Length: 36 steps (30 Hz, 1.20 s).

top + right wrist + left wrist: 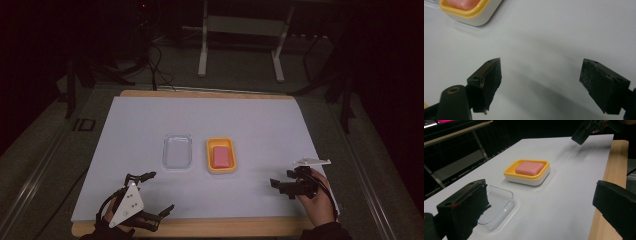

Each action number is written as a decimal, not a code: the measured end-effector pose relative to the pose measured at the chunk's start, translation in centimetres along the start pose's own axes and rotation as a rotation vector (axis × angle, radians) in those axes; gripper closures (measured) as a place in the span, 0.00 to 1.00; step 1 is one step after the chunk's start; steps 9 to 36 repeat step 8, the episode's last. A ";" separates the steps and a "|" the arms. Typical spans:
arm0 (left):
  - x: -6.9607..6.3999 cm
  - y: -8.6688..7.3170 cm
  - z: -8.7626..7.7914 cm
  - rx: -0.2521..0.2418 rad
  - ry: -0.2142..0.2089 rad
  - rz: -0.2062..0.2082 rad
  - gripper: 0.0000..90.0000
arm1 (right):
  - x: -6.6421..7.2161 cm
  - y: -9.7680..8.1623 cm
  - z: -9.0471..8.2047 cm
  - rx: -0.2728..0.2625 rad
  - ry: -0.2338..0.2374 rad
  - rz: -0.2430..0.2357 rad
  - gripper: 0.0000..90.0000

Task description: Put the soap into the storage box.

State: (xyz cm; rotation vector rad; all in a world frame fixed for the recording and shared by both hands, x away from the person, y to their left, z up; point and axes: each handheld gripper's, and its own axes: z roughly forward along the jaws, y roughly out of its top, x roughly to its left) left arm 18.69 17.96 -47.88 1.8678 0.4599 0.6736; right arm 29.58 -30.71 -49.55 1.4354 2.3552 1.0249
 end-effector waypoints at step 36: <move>0.0 0.0 0.0 -0.001 0.001 0.003 0.01 | 0.0 0.0 0.0 -0.002 -0.006 0.003 0.20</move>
